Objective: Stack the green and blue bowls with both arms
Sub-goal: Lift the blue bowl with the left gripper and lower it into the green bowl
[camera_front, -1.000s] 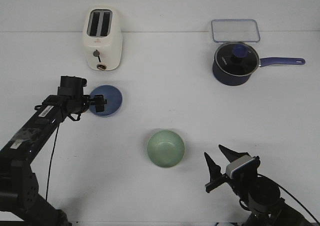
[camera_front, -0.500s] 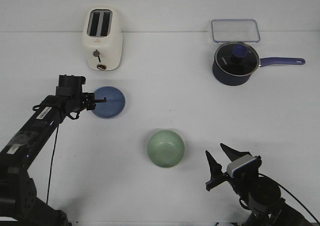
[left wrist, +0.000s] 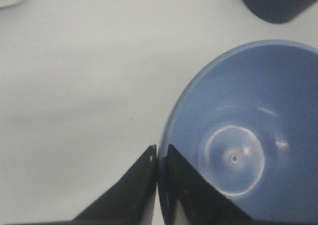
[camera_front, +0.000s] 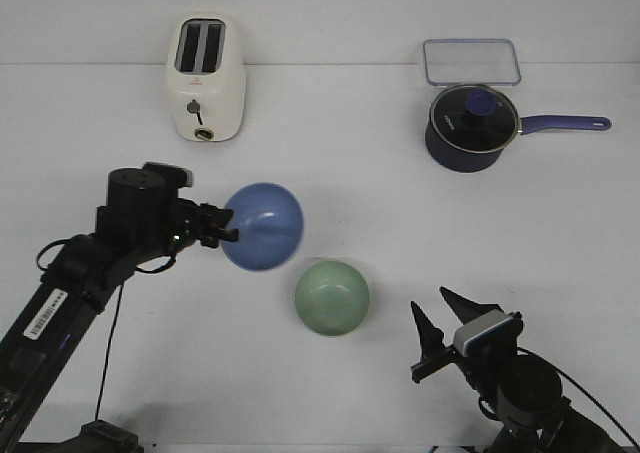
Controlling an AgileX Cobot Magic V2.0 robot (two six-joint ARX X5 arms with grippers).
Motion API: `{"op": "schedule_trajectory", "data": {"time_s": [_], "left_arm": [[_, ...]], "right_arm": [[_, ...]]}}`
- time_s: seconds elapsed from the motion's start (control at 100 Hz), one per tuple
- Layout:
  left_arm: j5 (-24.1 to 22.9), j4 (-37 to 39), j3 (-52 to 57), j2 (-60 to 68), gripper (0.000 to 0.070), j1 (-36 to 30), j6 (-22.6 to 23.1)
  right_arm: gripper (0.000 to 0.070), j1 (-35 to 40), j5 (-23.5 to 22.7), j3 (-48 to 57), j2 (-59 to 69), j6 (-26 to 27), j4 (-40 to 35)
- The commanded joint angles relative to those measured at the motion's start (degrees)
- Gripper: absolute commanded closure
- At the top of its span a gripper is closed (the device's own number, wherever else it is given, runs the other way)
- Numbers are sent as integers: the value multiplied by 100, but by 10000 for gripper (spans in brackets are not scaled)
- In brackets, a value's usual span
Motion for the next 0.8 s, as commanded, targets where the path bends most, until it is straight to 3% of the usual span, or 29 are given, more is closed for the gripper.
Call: {"op": "schedule_trajectory", "data": {"time_s": [0.0, 0.15, 0.34, 0.6, 0.64, 0.74, 0.79], "left_arm": [[-83, 85, -72, 149, 690, -457, -164], [-846, 315, -389, 398, 690, -1388, -295], [-1165, 442, -452, 1008, 690, -1963, -348], [-1303, 800, -452, 1615, 675, -2214, -363], [-1303, 826, -452, 1626, 621, -2214, -363], [-1327, 876, -450, 1615, 326, -2214, -374], [-1329, 874, -446, 1582, 243, -2208, -380]], "right_arm": [[331, 50, 31, 28, 13, -35, 72], [331, 50, 31, 28, 13, -35, 72], [331, 50, 33, 28, 13, -35, 74], [331, 50, 31, 28, 13, -33, 72], [331, 50, 31, 28, 13, -33, 74], [330, 50, 28, 28, 13, -35, 72], [330, 50, 26, 28, 13, -33, 72]]}}
